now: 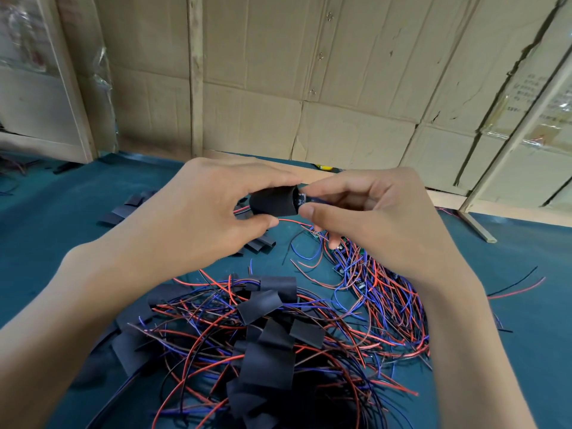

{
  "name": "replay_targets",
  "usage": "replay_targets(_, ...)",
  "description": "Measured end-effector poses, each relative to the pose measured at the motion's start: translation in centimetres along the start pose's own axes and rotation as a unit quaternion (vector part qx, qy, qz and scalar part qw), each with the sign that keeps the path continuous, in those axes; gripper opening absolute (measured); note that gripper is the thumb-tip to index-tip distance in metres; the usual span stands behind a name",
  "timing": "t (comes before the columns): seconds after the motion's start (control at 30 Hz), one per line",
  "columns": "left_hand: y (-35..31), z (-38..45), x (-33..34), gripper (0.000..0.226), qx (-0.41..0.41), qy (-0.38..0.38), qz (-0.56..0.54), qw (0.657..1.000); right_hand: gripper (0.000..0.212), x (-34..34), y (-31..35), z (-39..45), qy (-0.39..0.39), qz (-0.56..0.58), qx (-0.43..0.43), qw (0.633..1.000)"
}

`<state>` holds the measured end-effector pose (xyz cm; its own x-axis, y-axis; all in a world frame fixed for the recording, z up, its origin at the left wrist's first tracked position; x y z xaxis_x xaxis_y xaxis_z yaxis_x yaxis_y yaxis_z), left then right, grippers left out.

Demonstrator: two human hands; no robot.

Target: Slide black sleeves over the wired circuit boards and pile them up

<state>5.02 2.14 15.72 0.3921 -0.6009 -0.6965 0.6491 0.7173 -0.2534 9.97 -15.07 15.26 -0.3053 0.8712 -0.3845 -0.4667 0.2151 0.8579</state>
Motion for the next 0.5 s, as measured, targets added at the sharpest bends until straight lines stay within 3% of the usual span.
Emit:
replay_targets(0.2, 0.1, -0.1, 0.1, 0.051, -0.007, 0.014, 0.05, 0.999, 0.026, 0.6, 0.0, -0.1, 0.007, -0.112, -0.013, 0.994)
replay_targets(0.27, -0.1, -0.1, 0.0, 0.046, 0.004, 0.024, 0.057, 0.998, 0.025, 0.6, -0.2, 0.0, 0.017, -0.098, 0.008, 0.995)
replay_targets(0.43, -1.5, -0.4, 1.9, 0.041, 0.106, 0.137, 0.094, 0.98, 0.038, 0.7, -1.4, 0.1, 0.096, -0.054, 0.088, 0.99)
replay_targets(0.5, -1.4, -0.4, 2.8, 0.04, 0.082, 0.176, 0.097, 0.976, 0.037, 0.9, -2.2, 0.1, 0.132, -0.077, 0.121, 0.981)
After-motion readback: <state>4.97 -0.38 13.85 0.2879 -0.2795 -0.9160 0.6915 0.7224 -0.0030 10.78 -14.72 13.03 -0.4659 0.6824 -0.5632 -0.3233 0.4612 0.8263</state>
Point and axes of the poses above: each hand's wrist, its own z-axis towards the middle knuckle, its own x-axis out of the palm, y = z × x, the point moved 5 cm from there along z, towards the middle knuckle, and after that the axes turned 5 degrees about x, right-handed, at the moved point
